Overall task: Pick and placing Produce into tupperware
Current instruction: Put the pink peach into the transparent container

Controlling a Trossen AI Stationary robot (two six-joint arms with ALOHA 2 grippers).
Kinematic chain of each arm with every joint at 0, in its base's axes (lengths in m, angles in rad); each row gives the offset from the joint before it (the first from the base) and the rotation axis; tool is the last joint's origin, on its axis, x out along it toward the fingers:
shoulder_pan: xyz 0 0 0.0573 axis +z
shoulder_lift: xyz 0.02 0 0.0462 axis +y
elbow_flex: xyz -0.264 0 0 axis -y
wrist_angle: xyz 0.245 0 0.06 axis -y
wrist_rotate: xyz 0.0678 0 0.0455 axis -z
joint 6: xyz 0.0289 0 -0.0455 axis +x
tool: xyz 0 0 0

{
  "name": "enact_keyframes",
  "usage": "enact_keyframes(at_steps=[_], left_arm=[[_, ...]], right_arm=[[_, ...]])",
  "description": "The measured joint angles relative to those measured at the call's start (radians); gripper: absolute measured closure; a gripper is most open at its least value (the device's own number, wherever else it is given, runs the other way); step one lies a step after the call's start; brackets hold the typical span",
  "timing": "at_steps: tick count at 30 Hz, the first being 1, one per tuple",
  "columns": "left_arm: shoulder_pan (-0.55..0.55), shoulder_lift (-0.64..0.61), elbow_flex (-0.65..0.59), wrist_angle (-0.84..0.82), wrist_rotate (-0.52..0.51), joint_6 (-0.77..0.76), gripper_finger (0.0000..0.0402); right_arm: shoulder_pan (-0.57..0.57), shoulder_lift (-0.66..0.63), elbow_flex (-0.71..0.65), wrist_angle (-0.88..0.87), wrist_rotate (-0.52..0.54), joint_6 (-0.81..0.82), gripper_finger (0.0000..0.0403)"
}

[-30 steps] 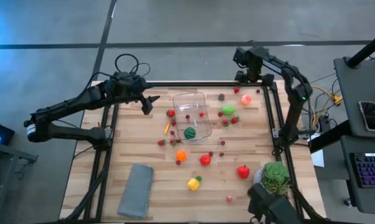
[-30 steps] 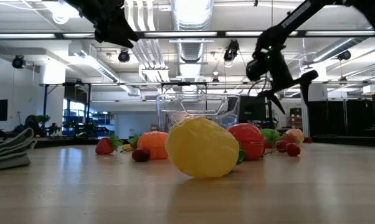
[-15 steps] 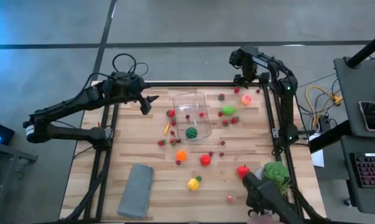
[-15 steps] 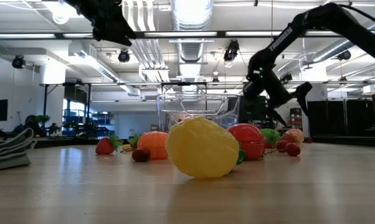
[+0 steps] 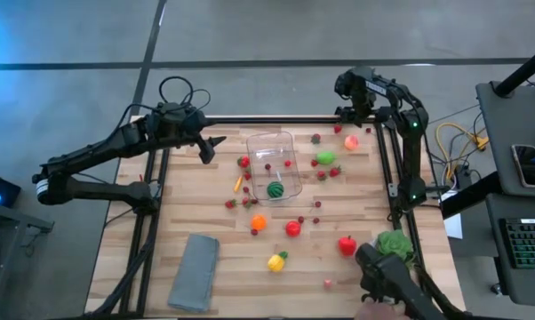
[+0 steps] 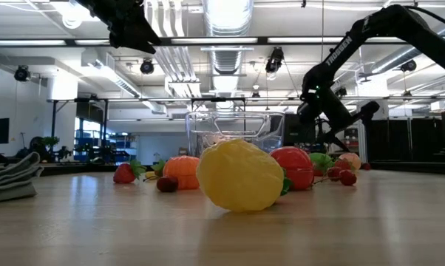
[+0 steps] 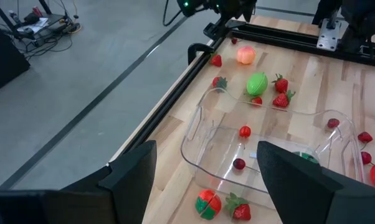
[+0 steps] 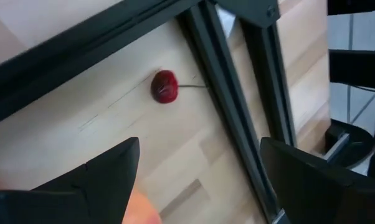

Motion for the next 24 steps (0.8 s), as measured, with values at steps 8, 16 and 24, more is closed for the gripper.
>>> enact_keyframes(at_steps=[8, 16, 24], left_arm=[[0.0, 0.0, 0.0, 0.0, 0.0, 0.0, 0.0139], [0.0, 0.0, 0.0, -0.026, 0.0, 0.0, 0.0139], [0.0, 0.0, 0.0, -0.026, 0.0, 0.0, 0.0139]], right_arm=[[-0.009, 0.0, -0.061, 0.022, -0.019, 0.026, 0.0161], [-0.017, -0.006, -0.066, 0.118, -0.052, 0.059, 0.0207], [0.005, -0.062, -0.081, 0.151, -0.16, 0.309, 0.0209]])
